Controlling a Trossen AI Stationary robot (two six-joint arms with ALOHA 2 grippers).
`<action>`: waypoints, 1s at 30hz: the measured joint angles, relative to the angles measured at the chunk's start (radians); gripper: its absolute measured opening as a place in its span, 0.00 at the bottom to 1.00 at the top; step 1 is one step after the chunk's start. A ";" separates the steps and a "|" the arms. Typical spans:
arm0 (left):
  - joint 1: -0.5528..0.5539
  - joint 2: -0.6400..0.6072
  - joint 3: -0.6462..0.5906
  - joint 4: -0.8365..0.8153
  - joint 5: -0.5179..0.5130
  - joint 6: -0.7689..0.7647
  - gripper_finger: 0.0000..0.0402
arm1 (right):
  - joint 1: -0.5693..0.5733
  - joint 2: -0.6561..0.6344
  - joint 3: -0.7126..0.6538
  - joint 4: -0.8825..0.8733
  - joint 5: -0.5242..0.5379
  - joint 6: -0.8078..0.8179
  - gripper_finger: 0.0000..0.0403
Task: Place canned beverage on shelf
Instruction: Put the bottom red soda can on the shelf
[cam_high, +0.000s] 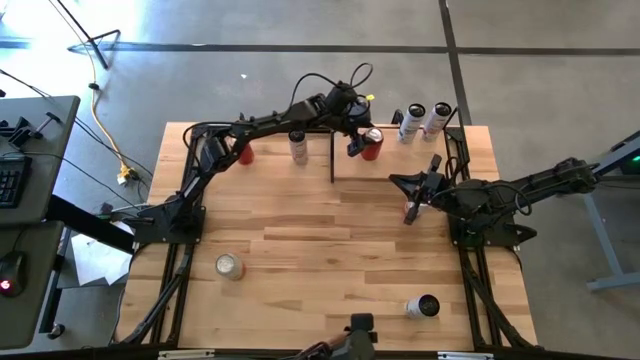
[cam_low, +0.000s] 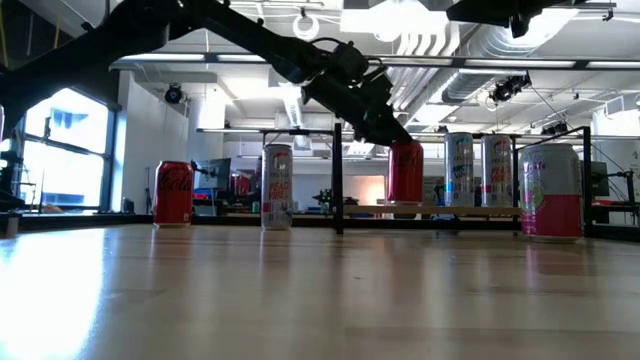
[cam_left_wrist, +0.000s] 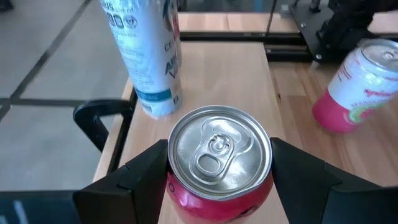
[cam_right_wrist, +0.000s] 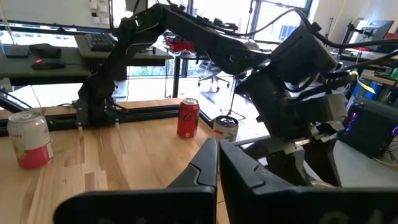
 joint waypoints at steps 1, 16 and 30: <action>0.000 0.000 0.000 0.001 0.000 -0.001 0.58 | 0.000 0.000 0.000 0.000 0.000 0.000 0.00; 0.008 0.013 0.000 0.051 0.009 -0.020 0.58 | 0.000 0.000 0.000 0.007 0.000 0.000 0.00; -0.004 0.004 0.000 0.064 -0.060 -0.026 0.73 | 0.000 0.000 0.000 0.006 0.000 0.000 0.00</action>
